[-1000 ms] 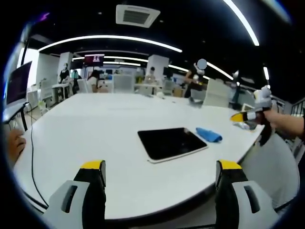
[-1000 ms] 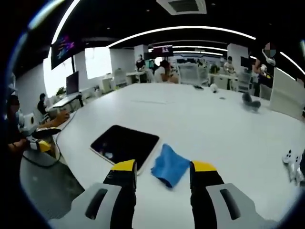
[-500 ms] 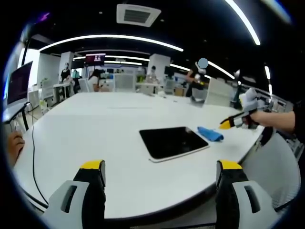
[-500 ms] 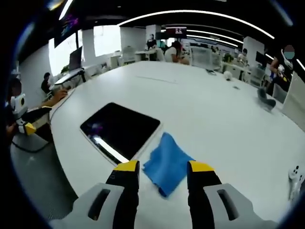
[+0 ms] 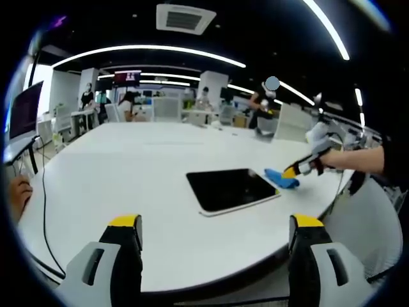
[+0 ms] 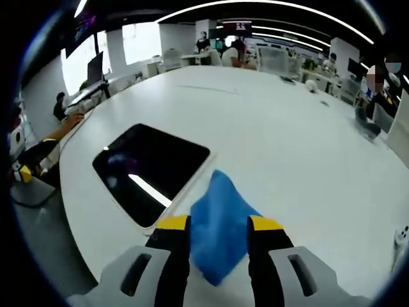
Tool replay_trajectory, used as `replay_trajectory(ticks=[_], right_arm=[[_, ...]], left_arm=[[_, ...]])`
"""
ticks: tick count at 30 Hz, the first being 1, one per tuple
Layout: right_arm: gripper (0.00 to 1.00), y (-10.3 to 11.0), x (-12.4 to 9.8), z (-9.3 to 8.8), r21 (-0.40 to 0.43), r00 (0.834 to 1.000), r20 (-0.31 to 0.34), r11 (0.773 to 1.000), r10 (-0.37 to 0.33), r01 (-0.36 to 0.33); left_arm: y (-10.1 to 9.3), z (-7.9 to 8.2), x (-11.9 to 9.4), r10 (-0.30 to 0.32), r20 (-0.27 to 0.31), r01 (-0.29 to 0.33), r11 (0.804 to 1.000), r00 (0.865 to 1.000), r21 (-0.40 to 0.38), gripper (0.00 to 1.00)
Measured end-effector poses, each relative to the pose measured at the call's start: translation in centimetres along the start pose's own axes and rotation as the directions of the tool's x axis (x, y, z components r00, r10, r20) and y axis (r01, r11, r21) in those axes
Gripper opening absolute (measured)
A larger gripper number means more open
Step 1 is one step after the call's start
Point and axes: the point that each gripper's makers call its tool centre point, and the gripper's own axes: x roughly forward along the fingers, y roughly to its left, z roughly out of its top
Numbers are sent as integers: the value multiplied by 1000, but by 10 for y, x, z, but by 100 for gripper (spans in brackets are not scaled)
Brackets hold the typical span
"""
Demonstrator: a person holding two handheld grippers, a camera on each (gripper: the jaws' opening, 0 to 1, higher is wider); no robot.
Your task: Wipe the mirror surface with the cleaning cloth until all visible marks leave the cleaned area.
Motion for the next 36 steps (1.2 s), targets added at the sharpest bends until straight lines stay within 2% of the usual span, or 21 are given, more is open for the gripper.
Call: replay_trajectory(ticks=[9,18,24,29,33,36], right_arm=[[24,-3,11,-11,-11,999,-43,1000,-8,8],[14,-3,15,-8,-41,999,-46,999,-9,7],[13,-4,17,-8,-54,997,-76,998,7,-11],[13,-4,19,-7,-98,995,-96,995,21,-30],[5,0,21,-6,-116,995,-95,992,30,-41],[4,0,22,-6,-128,995,-94,991,28,-40]], left_arm=[[-1,0,0,-6,-3,6,1000,1000,1,95],[-2,-1,0,-12,-5,12,1000,1000,1,94],[-2,-1,0,-16,-7,16,1000,1000,2,94],[-3,-1,1,-18,-8,18,1000,1000,3,94],[-3,-1,1,-19,-6,19,1000,1000,2,94],[-4,-1,1,-22,-9,22,1000,1000,4,94]])
